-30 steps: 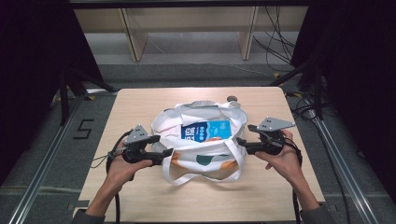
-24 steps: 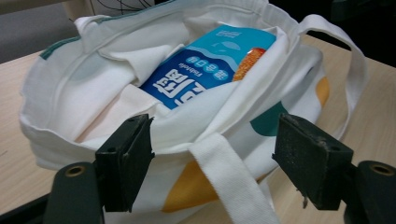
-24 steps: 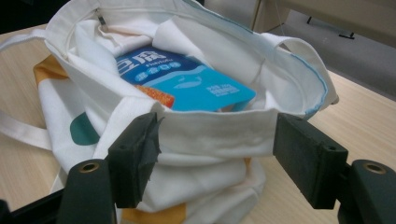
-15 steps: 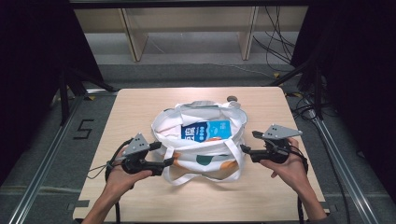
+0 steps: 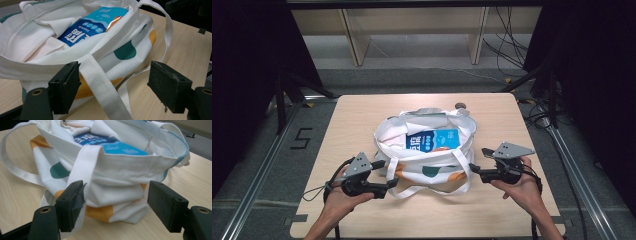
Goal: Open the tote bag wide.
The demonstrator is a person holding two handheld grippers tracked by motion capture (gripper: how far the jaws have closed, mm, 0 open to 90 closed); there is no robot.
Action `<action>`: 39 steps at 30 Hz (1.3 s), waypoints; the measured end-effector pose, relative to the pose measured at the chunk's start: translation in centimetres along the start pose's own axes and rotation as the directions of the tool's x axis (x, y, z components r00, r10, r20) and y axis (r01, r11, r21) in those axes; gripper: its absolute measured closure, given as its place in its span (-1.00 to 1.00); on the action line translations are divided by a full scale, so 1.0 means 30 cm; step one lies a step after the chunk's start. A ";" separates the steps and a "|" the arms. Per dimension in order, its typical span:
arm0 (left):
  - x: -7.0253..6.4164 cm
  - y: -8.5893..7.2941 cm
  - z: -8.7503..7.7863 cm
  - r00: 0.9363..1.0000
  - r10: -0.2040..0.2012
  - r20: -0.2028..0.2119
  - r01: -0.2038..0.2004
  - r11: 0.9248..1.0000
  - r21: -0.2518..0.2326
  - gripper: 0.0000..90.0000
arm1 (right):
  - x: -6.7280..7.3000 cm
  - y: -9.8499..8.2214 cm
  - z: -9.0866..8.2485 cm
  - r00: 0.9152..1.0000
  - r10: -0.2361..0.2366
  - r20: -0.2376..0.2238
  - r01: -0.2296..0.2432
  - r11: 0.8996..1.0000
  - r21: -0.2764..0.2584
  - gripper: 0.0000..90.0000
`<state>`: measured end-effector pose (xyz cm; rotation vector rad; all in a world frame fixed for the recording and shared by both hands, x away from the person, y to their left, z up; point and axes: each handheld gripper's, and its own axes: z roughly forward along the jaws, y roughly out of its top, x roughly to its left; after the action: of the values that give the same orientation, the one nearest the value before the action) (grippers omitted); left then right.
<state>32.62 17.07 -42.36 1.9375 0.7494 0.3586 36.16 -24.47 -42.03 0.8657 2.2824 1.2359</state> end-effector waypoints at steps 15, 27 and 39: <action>-0.035 -0.087 -0.006 0.999 -0.032 0.024 0.032 0.999 0.006 -0.48 | 0.036 -0.077 -0.022 1.000 0.015 -0.009 -0.015 1.000 0.014 -0.36; -0.063 -0.146 -0.016 1.000 -0.016 0.023 0.016 1.000 0.003 -0.51 | 0.089 -0.131 -0.059 0.999 0.044 -0.029 -0.044 0.999 0.006 -0.36; -0.071 -0.214 -0.020 0.999 -0.039 0.010 0.038 0.999 0.037 -0.51 | 0.120 -0.200 -0.071 0.999 0.034 -0.037 -0.033 0.999 0.013 -0.36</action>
<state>28.43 18.18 -47.60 1.9556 0.7907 0.3130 30.30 -25.76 -46.19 0.8961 2.3163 1.2631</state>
